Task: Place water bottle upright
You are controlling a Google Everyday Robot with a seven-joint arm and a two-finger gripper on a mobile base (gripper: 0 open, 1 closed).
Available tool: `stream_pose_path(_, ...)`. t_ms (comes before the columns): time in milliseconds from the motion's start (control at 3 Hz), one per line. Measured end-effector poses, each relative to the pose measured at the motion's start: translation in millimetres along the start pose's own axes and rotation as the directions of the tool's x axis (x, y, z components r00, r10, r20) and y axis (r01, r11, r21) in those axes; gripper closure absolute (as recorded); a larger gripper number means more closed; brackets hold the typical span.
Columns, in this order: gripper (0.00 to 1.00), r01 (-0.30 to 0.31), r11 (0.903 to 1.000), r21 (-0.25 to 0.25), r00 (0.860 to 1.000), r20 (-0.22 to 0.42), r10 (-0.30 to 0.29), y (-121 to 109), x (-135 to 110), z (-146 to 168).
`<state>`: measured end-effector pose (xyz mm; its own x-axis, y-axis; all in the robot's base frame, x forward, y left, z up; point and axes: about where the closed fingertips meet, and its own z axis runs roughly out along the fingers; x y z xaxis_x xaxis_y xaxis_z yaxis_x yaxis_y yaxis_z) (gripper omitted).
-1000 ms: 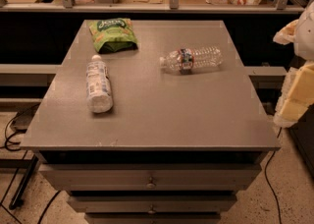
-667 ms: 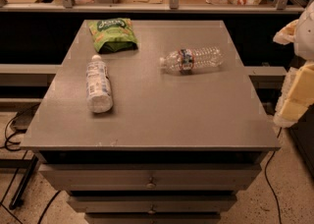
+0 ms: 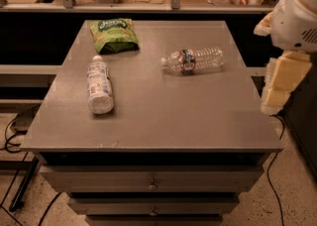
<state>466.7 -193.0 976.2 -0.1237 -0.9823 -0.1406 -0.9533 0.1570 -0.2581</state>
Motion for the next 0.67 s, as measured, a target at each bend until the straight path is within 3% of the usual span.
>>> stream_pose_path(333,0.00,0.090,0.9959,-0.011,0.996,0.002,-0.090,-19.5,-23.1,13.6)
stream_pose_path(667,0.00,0.179,0.9837,-0.011,0.981,0.077,-0.178,-41.8,-54.0,28.0)
